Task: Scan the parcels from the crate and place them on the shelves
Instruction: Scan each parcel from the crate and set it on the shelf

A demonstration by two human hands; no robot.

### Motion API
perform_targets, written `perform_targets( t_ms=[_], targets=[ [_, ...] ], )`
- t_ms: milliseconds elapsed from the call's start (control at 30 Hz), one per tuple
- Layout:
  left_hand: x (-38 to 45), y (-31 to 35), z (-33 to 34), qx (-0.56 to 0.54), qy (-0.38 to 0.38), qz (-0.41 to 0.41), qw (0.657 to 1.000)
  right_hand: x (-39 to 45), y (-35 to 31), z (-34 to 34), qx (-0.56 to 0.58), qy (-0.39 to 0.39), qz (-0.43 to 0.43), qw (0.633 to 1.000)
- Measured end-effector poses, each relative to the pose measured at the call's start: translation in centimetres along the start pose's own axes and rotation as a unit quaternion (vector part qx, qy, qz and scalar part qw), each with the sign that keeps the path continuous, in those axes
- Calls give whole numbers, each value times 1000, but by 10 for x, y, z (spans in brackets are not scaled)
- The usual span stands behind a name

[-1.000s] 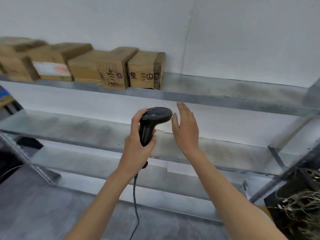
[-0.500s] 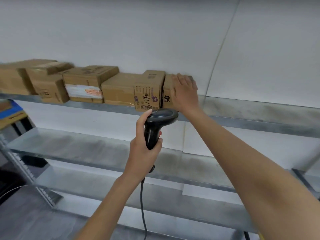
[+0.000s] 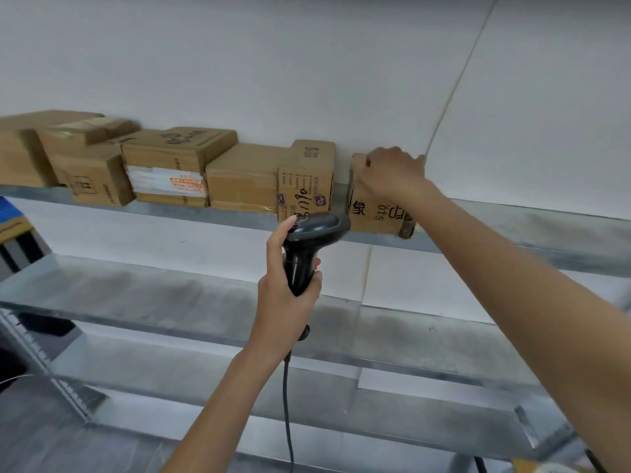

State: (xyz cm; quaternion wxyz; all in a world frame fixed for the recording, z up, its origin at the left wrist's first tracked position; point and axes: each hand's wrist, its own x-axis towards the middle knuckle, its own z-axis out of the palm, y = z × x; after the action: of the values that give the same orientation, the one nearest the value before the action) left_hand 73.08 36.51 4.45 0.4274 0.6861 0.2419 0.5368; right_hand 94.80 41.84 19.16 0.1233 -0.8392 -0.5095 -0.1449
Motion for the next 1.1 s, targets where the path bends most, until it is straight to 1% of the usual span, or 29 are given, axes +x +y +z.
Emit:
perform_targets(
  t_ms=[100,167,233,367,433,533,667,800,867,900,933,1000,1100],
  targets=[
    [1,1,3,-4,-1,-1,1000,15,-2,-10,12,-87,74,993],
    [2,1,2,-3,3,0,1000,21,-1,-8,37,-144,107,983],
    [4,1,0,-3,12,-3,1000,25,1,0,58,-163,122,977],
    [3,-1,-1,-17,32,-6,999,18,1,13,95,-89,146,981],
    [0,-3,0,-21,33,-6,999,8,0,16,103,-65,127,984],
    [-6,-9,-1,-47,31,-11,998,-17,-1,20,116,-5,88,989],
    [-19,-20,0,-81,42,-27,995,-75,4,34,119,54,58,990],
    [-38,-33,1,-101,51,-46,993,-150,6,53,123,98,72,985],
    [-50,-42,0,-112,53,-64,990,-190,5,66,170,121,98,973],
    [-57,-47,-1,-117,53,-74,989,-210,5,75,210,113,120,964],
    [-64,-52,-3,-119,52,-85,988,-229,6,87,250,92,146,953],
    [-84,-65,-6,-116,45,-118,985,-264,12,113,324,23,205,923],
    [-117,-81,-9,-115,41,-181,976,-304,19,148,430,-60,276,857]
  ],
)
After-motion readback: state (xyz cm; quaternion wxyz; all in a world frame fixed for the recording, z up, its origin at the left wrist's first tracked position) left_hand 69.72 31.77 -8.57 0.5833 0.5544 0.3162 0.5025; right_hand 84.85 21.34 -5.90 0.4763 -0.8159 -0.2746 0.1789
